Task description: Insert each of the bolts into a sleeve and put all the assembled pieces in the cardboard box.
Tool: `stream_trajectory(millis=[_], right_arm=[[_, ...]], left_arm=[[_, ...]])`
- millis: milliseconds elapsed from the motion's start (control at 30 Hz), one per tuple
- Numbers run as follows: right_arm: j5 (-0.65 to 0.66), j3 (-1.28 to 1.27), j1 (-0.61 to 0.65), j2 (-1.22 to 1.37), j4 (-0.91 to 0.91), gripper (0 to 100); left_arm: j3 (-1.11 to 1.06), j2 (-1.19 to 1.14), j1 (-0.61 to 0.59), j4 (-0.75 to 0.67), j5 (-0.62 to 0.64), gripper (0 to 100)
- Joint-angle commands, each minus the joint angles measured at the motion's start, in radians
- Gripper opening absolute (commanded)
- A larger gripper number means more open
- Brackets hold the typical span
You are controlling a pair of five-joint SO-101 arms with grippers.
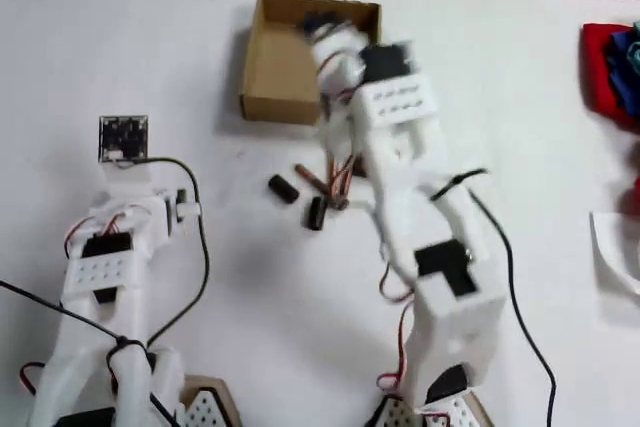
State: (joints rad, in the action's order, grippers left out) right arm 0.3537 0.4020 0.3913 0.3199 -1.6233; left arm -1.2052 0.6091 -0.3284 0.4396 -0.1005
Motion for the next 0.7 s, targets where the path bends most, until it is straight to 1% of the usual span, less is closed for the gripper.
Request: stream_trajectory(millis=[0,67,133,200,333,533,667], right_arm=[[0.031,-0.212,0.058,-0.133,0.177,18.7],[0.021,-0.276,0.096,-0.133,0.234,22.2],[0.020,-0.325,0.136,-0.116,0.268,24.2],[0.020,-0.350,0.166,-0.090,0.295,23.5],[0.020,-0.347,0.196,-0.028,0.349,21.1],[0.029,-0.347,0.217,0.045,0.403,20.9],[0.029,-0.292,0.228,0.102,0.429,20.8]], left_arm=[[0.008,0.005,-0.040,-0.017,0.000,23],[0.010,0.006,-0.068,-0.018,0.006,23],[0.012,0.006,-0.086,-0.026,0.049,23],[0.008,0.006,-0.095,-0.040,0.071,23],[0.007,0.006,-0.095,-0.044,0.071,23],[0.007,0.006,-0.092,-0.044,0.071,23],[0.007,0.006,-0.091,-0.044,0.071,23]])
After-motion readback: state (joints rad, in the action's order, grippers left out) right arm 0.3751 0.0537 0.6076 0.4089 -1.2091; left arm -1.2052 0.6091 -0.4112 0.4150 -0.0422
